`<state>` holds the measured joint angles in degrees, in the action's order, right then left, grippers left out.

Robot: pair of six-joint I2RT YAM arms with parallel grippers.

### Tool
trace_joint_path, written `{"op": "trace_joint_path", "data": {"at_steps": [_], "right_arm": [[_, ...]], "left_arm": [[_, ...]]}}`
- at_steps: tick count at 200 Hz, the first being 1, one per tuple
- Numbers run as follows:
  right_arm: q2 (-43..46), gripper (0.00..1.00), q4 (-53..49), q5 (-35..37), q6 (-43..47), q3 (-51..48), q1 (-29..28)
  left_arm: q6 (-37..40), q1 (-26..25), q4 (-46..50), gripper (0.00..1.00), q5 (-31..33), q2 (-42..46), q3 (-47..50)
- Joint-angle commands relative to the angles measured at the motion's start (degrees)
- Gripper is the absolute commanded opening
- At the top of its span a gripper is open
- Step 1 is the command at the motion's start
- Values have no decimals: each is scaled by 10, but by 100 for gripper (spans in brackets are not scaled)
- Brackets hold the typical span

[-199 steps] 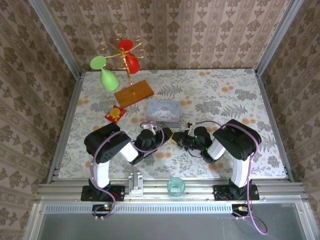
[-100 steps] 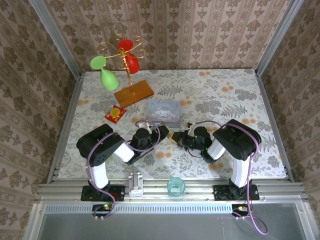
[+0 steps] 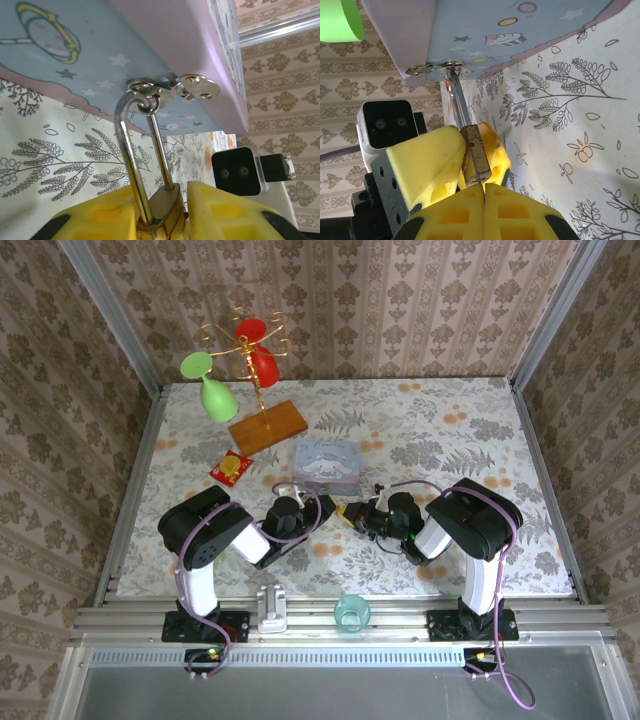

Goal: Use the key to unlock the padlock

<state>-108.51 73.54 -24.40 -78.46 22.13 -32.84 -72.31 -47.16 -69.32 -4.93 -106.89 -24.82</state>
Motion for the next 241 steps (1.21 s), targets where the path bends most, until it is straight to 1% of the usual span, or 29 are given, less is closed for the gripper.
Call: {"op": "trace_joint_path", "data": {"at_steps": [1,26,40,51,62,67,86,97,108,116,123,135,153,165,183,197,207,217,225,241], "right_arm": [[-13,0,15,1,-5,10,-2],[-14,0,15,-6,-4,11,-2],[-14,0,15,-8,-3,12,-2],[-14,7,15,-6,-2,10,-1],[-13,19,14,-6,-1,7,2],[-12,23,15,-5,0,5,4],[-3,29,13,4,9,-12,10],[8,33,11,13,18,-29,14],[28,35,-8,20,37,-44,18],[51,36,-50,22,67,-48,19],[80,38,-111,25,101,-44,19],[144,39,-282,49,177,-20,12],[240,40,-549,150,308,44,-21],[281,41,-652,198,379,81,-39],[305,42,-722,225,436,113,-42],[302,41,-754,226,469,136,-44],[299,41,-760,224,489,147,-51],[294,40,-772,245,503,159,-67],[291,37,-779,257,513,169,-79],[255,35,-771,243,512,182,-88]], "left_arm": [[2,3,-23,20,-13,-1,-13],[2,3,-24,11,-18,-3,-16],[-1,1,-26,9,-18,-5,-16],[-3,0,-32,5,-16,-6,-13],[-5,0,-33,4,-16,-6,-11],[-5,0,-33,3,-15,-4,-11],[-4,1,-32,2,-12,-1,-8],[-4,1,-28,1,-10,3,-7],[-3,2,-24,0,-7,7,-5],[-2,1,-15,0,-6,11,-6],[0,1,-5,0,-7,16,-7],[4,2,14,0,-8,25,-10],[14,1,37,0,-4,41,-12],[17,1,46,0,-2,47,-12],[13,1,40,0,-2,48,-13],[8,0,31,0,-3,46,-13],[5,0,29,0,-5,46,-14],[4,0,30,0,-6,47,-15],[3,-1,29,0,-6,47,-14],[0,-1,25,0,-7,46,-13]]}}
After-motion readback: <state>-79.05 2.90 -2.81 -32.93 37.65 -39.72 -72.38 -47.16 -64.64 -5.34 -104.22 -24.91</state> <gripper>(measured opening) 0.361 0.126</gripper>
